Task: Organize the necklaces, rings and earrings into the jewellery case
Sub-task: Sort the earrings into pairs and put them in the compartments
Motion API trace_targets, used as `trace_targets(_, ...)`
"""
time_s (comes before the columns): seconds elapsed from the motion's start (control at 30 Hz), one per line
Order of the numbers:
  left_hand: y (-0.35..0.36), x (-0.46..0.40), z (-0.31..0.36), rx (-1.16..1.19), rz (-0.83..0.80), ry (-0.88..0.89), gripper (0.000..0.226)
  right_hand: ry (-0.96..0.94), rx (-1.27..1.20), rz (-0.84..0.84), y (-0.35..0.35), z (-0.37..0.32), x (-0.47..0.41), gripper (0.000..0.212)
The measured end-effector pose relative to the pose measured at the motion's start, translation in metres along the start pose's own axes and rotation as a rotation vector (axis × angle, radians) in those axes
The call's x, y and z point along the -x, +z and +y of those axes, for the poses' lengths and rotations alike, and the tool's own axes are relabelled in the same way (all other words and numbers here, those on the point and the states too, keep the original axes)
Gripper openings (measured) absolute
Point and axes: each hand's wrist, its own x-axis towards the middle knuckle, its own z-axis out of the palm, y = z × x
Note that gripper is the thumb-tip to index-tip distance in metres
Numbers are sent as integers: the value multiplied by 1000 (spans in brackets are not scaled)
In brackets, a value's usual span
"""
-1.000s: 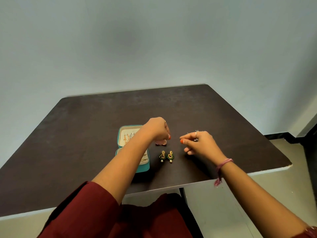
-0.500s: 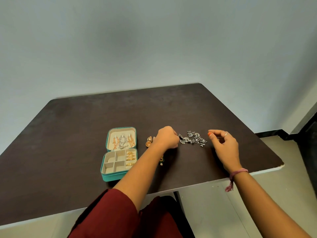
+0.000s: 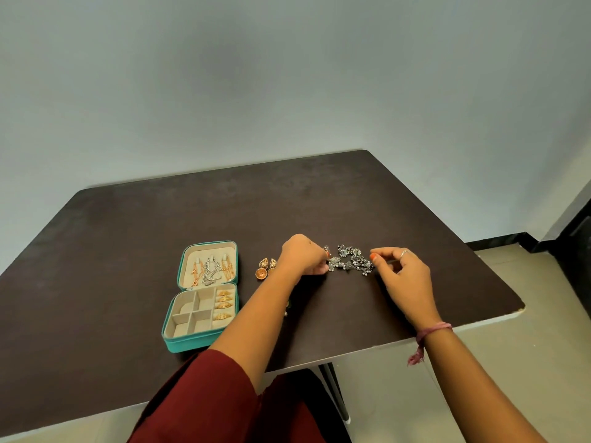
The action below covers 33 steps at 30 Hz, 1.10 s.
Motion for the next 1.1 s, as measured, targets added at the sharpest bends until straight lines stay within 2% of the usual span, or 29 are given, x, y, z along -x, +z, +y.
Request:
trace_targets(0.13, -8, 3, -1, 52, -1, 66, 17, -33, 46, -28, 0, -1, 3, 6)
trace_targets(0.3, -14, 8, 0, 140, -60, 119, 10, -66, 83, -56, 3, -3, 4, 11)
trace_targets(0.47, -15, 21, -1, 402, -135, 88, 6, -87, 99, -92, 4, -7, -1, 13)
trace_targets(0.63, -15, 27, -2, 559, -138, 23, 8, -153, 248, -241, 8, -19, -16, 14)
trace_targets(0.77, -18, 29, -5, 611, -125, 11, 3, -186, 463, -394, 18, -34, -29, 19)
trace_targets(0.9, -20, 33, -7, 639, -121, 51, 8, -169, 651, -410, 27, -46, -35, 17)
trace_targets(1.1, -24, 36, -12, 642, -124, 127, 14, -197, 630, -425, 35, -50, -40, 17)
